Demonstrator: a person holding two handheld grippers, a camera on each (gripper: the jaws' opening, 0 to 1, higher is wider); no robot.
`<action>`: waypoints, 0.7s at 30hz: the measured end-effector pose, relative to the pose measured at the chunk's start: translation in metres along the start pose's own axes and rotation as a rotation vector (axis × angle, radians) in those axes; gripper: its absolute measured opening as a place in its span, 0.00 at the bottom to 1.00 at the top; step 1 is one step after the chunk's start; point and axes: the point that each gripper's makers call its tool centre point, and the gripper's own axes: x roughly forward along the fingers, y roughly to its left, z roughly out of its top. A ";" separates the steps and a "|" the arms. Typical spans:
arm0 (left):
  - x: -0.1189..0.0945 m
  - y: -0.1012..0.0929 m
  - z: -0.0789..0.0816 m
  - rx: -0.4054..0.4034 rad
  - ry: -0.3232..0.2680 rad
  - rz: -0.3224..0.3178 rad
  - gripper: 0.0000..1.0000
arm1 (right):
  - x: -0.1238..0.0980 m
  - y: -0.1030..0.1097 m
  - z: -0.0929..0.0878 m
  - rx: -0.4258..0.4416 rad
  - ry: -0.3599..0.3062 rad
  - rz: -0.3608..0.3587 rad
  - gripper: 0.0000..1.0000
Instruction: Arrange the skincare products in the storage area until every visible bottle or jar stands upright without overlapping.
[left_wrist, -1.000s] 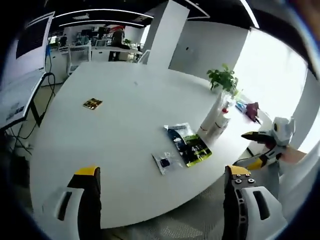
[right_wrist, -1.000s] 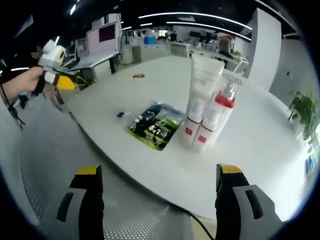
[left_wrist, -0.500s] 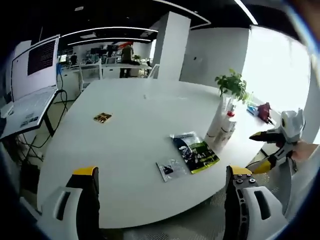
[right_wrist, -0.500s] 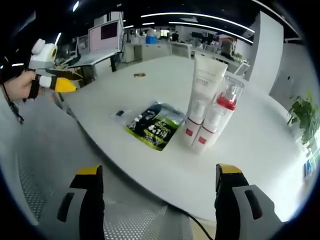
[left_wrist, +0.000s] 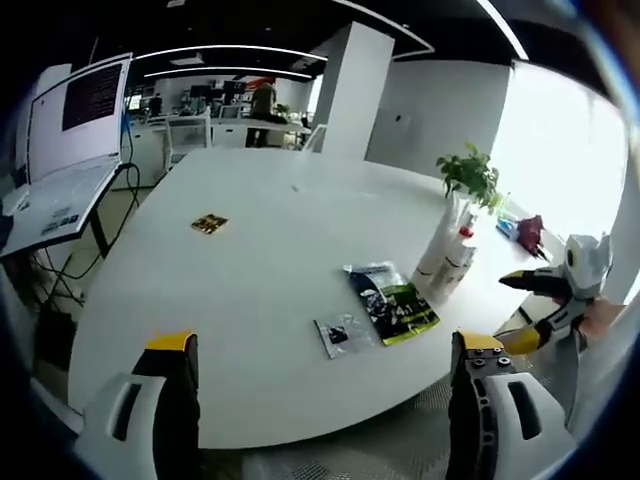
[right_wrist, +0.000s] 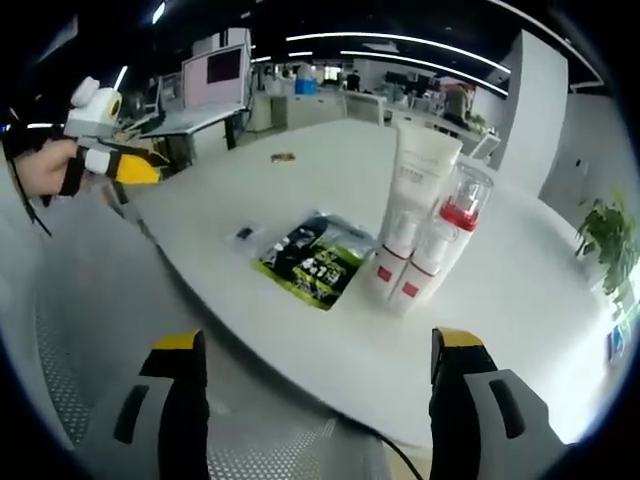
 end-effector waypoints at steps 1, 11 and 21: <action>-0.001 0.000 0.001 -0.008 0.001 -0.002 0.99 | 0.000 0.000 0.000 0.005 -0.001 0.005 0.93; 0.011 0.017 0.021 0.000 -0.011 0.013 0.99 | 0.003 0.003 -0.003 0.028 0.017 0.036 0.92; 0.031 0.032 0.019 0.017 0.048 0.027 0.99 | 0.004 0.002 -0.007 0.055 0.034 0.049 0.91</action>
